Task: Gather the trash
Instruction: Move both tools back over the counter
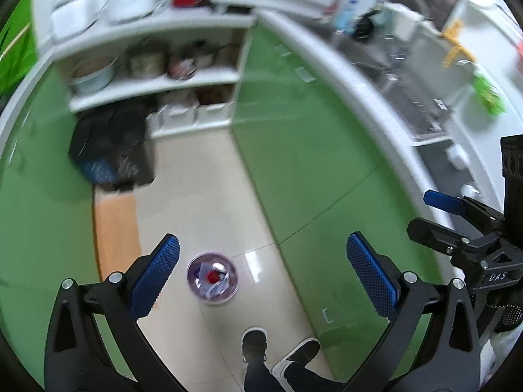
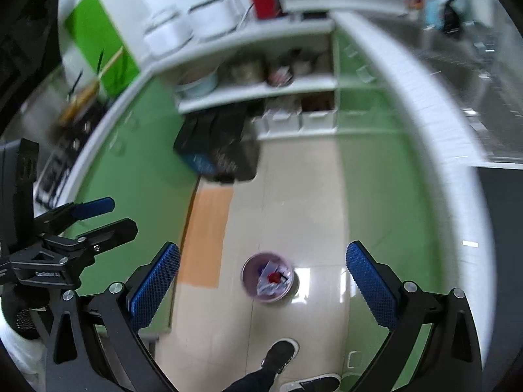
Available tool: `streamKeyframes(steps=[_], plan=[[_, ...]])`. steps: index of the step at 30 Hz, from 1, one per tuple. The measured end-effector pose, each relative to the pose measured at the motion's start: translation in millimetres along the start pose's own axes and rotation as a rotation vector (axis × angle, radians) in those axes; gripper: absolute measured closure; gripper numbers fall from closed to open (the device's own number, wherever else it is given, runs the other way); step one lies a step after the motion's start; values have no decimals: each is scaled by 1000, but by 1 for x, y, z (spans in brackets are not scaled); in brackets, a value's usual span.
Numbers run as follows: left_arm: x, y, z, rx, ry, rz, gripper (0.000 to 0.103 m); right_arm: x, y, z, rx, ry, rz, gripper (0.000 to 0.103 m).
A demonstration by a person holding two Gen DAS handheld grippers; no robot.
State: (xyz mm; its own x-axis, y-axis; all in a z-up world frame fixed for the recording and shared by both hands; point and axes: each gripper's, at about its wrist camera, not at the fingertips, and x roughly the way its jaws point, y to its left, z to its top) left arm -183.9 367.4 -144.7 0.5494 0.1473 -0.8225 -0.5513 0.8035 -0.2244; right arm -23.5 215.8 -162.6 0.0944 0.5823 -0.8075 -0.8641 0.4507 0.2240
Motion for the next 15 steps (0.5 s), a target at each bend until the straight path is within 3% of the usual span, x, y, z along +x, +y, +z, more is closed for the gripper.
streamKeyframes(steps=[8,15], plan=[[-21,-109,36,187,-28,-158,3,-124,-88,-28,191,-162,-181,5],[-9,-199,51,330,3,-270,3,-194,-167,-70,355,-233,-321,5]])
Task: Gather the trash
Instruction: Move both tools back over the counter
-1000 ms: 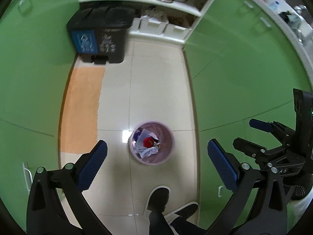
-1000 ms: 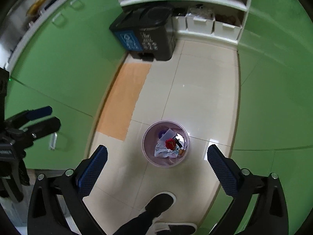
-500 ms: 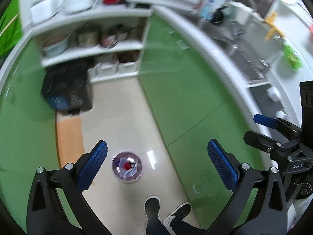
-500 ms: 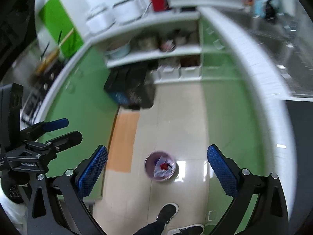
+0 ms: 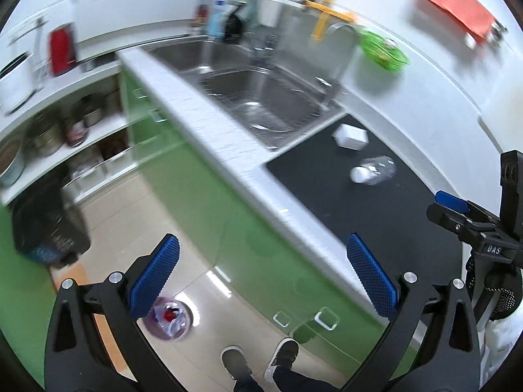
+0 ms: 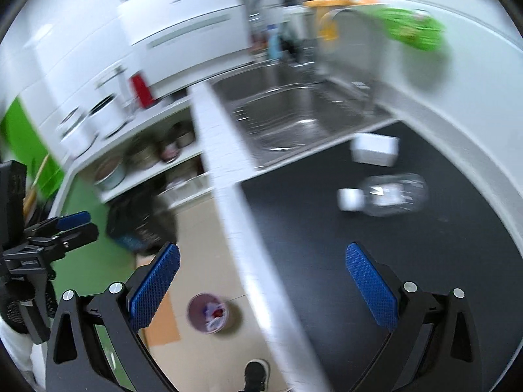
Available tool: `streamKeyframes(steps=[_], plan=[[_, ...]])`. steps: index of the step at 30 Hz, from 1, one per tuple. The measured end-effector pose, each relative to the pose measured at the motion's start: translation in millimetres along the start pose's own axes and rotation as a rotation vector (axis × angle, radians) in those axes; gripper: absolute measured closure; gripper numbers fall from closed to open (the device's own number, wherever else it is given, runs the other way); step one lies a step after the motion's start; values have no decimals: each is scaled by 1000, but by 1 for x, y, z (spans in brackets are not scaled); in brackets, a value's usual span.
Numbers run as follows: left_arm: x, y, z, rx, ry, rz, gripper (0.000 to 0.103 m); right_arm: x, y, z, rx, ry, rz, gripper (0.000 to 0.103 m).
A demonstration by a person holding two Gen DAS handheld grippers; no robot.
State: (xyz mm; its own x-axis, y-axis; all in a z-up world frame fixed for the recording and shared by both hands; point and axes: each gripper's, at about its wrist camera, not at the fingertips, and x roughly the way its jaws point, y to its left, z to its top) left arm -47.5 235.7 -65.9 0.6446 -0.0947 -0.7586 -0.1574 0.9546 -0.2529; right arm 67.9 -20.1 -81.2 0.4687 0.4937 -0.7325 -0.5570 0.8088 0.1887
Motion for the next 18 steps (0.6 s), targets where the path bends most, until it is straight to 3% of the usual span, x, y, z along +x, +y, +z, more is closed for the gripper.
streamKeyframes(steps=[5,11,18], plan=[[29,-50,23,65,23,-50,3,-7,-50,3,38,-6,-60,5],[60,-94,40,90,50,-75,3,3,-91,11,21,26,-59,5],[80,-121,55,62,50,-42,3,34,-118,38,-145,100,-7,5]])
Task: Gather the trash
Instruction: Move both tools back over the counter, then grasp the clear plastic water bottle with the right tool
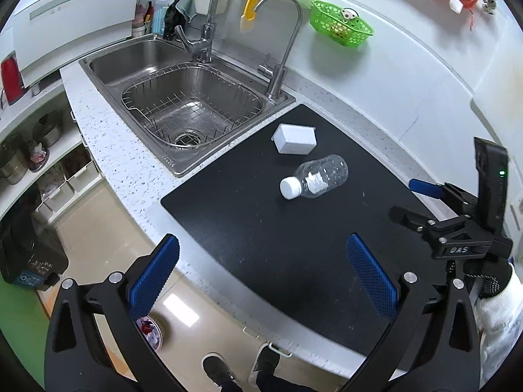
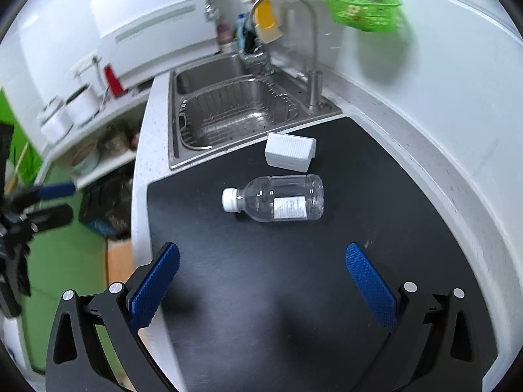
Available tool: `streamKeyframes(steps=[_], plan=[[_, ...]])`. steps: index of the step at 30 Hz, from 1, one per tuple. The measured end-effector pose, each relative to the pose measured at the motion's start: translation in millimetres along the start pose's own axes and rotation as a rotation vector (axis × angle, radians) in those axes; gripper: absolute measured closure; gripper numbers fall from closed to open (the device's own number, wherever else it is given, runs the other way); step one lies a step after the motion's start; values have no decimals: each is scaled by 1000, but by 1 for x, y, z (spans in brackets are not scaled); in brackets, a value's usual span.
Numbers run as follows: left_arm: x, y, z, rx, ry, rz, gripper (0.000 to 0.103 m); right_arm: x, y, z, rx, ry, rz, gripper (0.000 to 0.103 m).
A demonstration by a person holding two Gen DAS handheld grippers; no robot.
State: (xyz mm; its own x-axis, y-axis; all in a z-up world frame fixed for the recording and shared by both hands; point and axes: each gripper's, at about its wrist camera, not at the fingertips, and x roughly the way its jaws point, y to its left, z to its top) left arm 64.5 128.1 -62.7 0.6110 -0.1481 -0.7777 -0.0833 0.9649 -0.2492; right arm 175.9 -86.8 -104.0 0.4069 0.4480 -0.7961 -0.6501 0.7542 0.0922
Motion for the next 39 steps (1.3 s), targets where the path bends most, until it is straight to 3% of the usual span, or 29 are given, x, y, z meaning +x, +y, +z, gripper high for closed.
streamKeyframes(steps=[10,21,25,29,39], plan=[[16,-1,-1,-104,12,65,3,68,3,34,-382,113,101,5],[27,23,11,-150,17,74,3,125,29,44,-776,258,103,6],[30,32,13,-158,24,75,3,138,31,42,-846,300,109,6],[35,40,13,-172,33,74,3,150,33,38,-923,345,105,29],[47,43,17,-172,47,55,3,154,31,33,-910,400,152,36]])
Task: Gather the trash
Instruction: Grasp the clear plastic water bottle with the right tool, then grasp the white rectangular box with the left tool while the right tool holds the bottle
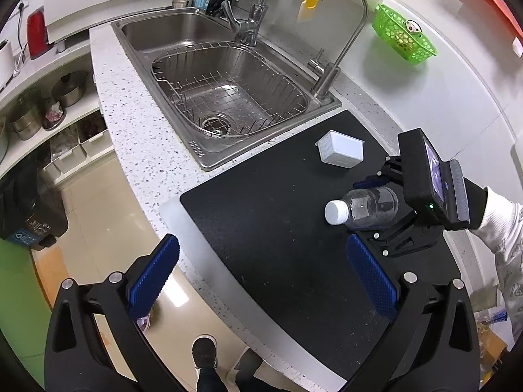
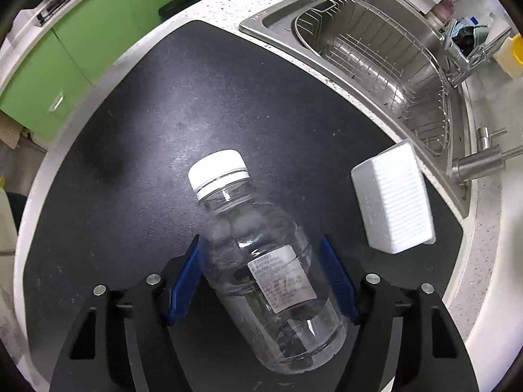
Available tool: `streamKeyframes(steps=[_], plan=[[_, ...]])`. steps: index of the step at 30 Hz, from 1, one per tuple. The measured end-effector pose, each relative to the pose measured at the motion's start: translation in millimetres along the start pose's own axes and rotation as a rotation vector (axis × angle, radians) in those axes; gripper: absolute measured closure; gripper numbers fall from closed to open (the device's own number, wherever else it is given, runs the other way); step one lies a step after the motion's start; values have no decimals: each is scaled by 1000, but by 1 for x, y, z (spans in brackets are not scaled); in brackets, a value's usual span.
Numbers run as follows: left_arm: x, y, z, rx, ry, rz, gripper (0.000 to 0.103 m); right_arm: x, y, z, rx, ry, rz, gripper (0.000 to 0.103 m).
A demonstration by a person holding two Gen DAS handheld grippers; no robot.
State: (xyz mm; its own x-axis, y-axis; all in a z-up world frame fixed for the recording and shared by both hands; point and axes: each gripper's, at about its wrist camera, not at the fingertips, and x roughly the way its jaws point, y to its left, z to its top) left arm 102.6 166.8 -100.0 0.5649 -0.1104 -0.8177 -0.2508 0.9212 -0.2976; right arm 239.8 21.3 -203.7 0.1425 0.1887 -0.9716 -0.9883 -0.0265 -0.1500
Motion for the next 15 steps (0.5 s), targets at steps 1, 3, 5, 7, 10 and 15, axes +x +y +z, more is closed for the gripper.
streamKeyframes(steps=[1,3,5,7,10,15], plan=[[1,-2,1,3,2,-3,3,-1,0,-1,11,0,1,36],[4,-6,4,15,5,-11,3,-4,0,-5,52,-7,8,36],[6,-10,6,27,7,-21,3,-9,-4,-9,109,-22,11,36],[9,-16,9,46,10,-31,3,-15,-6,-16,171,-35,3,36],[15,-27,13,72,14,-48,3,-25,-9,-27,282,-41,-21,37],[26,-50,22,134,21,-79,3,-49,-8,-53,460,-69,-67,37]])
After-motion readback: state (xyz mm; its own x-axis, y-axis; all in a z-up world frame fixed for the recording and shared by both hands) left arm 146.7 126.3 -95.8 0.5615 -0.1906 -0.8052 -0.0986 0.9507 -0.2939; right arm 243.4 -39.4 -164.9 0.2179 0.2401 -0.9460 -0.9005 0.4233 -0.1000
